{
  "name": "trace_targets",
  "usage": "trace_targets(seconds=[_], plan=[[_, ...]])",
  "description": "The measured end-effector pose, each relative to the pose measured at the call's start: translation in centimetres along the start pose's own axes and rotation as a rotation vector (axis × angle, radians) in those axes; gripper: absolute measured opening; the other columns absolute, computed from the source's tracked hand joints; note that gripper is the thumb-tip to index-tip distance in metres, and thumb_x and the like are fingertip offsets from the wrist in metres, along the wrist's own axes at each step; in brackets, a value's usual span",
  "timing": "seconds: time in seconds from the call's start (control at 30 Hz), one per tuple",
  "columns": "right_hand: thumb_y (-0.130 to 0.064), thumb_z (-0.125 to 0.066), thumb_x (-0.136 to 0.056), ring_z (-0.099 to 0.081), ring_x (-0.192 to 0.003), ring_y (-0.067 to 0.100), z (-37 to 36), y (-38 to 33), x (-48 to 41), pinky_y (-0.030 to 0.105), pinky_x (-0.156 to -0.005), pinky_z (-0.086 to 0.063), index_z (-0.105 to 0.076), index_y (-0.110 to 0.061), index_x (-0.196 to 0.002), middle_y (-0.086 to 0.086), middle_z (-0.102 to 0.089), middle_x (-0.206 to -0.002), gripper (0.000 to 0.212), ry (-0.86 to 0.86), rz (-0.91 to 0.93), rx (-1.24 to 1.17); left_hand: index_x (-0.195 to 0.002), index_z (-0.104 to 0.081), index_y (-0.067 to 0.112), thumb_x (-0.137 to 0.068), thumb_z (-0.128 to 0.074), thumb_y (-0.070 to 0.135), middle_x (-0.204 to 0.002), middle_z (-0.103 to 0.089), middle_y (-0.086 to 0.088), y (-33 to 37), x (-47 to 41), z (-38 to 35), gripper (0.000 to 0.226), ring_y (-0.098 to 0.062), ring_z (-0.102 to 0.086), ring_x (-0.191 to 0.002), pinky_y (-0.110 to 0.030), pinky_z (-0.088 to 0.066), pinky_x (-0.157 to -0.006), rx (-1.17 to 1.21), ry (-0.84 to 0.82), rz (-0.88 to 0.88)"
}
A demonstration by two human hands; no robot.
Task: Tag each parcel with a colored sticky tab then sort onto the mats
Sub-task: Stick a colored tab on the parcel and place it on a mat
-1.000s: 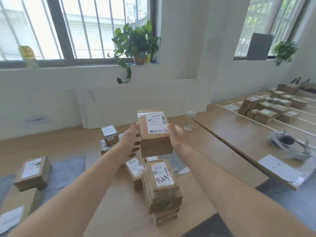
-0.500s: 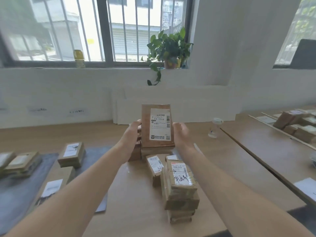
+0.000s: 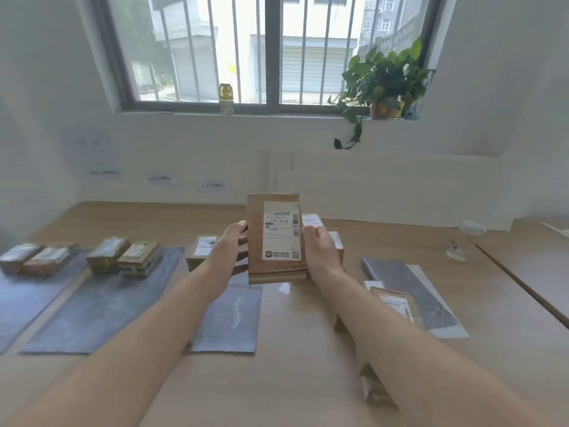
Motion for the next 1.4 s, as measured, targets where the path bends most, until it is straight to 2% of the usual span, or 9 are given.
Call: trace_targets(seconds=[0.1, 0.2, 0.37, 0.47, 0.6, 0.8, 0.97, 1.17, 1.4], plan=[[-0.043, -0.041, -0.097, -0.067, -0.090, 0.020, -3.8, -0.7, 0.4, 0.040, -0.079, -0.056, -0.057, -0.014, -0.103, 0.005, -0.070, -0.099, 0.033, -0.022, 0.004, 0.013, -0.116, -0.068, 0.021, -0.101, -0.039, 0.048, -0.108, -0.072, 0.001, 0.2, 0.1, 4.0, 0.043, -0.020, -0.068, -0.091, -0.033, -0.052, -0.073, -0.019, 0.017, 0.008], [-0.042, -0.042, -0.097, -0.063, -0.085, 0.019, -7.9, -1.3, 1.4, 0.040, -0.075, -0.053, -0.057, -0.011, -0.104, 0.008, -0.070, -0.099, 0.035, -0.034, 0.011, 0.006, -0.113, -0.069, 0.021, -0.101, -0.039, 0.046, -0.099, -0.074, 0.003, 0.4, 0.1, 8.3, 0.041, -0.020, -0.068, -0.084, -0.032, -0.055, -0.070, -0.026, 0.035, -0.007], [-0.037, -0.042, -0.100, -0.051, -0.074, 0.015, -14.8, -1.7, 3.0, 0.033, -0.066, -0.040, -0.053, -0.011, -0.099, 0.000, -0.059, -0.084, 0.028, -0.081, -0.026, -0.006, -0.115, -0.065, 0.019, -0.103, -0.038, 0.045, -0.103, -0.070, 0.000, 0.0, 0.2, 15.1, 0.039, -0.024, -0.066, -0.092, -0.045, -0.052, -0.097, -0.015, 0.064, 0.049], [-0.034, -0.042, -0.102, -0.052, -0.071, 0.012, -18.7, -2.0, 4.1, 0.028, -0.060, -0.039, -0.054, -0.011, -0.102, -0.001, -0.060, -0.086, 0.026, -0.108, -0.025, 0.011, -0.114, -0.065, 0.021, -0.104, -0.039, 0.044, -0.103, -0.069, -0.001, -0.4, 0.4, 19.2, 0.036, -0.022, -0.067, -0.091, -0.043, -0.054, -0.092, 0.011, 0.104, 0.069], [-0.038, -0.043, -0.103, -0.059, -0.076, 0.014, -23.5, -2.0, 5.3, 0.030, -0.065, -0.044, -0.055, -0.010, -0.104, 0.002, -0.066, -0.091, 0.031, -0.155, -0.046, -0.008, -0.103, -0.065, 0.027, -0.105, -0.037, 0.045, -0.100, -0.070, 0.002, -1.3, 0.9, 23.6, 0.033, -0.017, -0.067, -0.087, -0.034, -0.054, -0.079, 0.027, 0.159, 0.104], [-0.035, -0.043, -0.103, -0.057, -0.074, 0.011, -29.4, -0.9, 5.5, 0.026, -0.061, -0.042, -0.053, -0.016, -0.098, -0.001, -0.064, -0.089, 0.022, -0.227, -0.094, 0.009, -0.115, -0.065, 0.023, -0.103, -0.038, 0.047, -0.110, -0.070, -0.002, -3.1, 0.6, 29.4, 0.037, -0.020, -0.068, -0.092, -0.035, -0.054, -0.078, 0.038, 0.250, 0.148], [-0.037, -0.045, -0.100, -0.062, -0.079, 0.018, -35.0, 1.0, 4.3, 0.039, -0.069, -0.049, -0.054, -0.014, -0.098, 0.003, -0.068, -0.095, 0.025, -0.312, -0.134, 0.007, -0.110, -0.066, 0.025, -0.104, -0.038, 0.045, -0.110, -0.069, -0.001, -5.1, -0.6, 33.6, 0.035, -0.021, -0.067, -0.095, -0.033, -0.051, -0.073, 0.056, 0.337, 0.177], [-0.033, -0.044, -0.104, -0.045, -0.061, 0.010, -40.1, 2.7, 2.4, 0.027, -0.055, -0.034, -0.047, -0.016, -0.090, -0.004, -0.050, -0.074, 0.023, -0.377, -0.164, 0.008, -0.125, -0.061, 0.023, -0.103, -0.037, 0.048, -0.120, -0.067, -0.006, -7.0, -2.9, 38.0, 0.041, -0.026, -0.066, -0.106, -0.040, -0.055, -0.086, 0.016, 0.410, 0.223], [-0.038, -0.041, -0.102, -0.046, -0.071, 0.015, -45.5, 3.5, 1.0, 0.033, -0.061, -0.035, -0.051, -0.013, -0.100, 0.001, -0.054, -0.086, 0.027, -0.406, -0.212, 0.076, -0.123, -0.061, 0.025, -0.104, -0.037, 0.047, -0.118, -0.067, -0.004, -7.8, -4.5, 42.1, 0.037, -0.027, -0.066, -0.109, -0.046, -0.052, -0.100, 0.058, 0.417, 0.242]])
Point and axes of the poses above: each hand's wrist, its own x-axis away from the middle knuckle, its own z-axis out of the back of the hand, y = z × x, the point moved 5 cm from there along -x, towards the middle knuckle
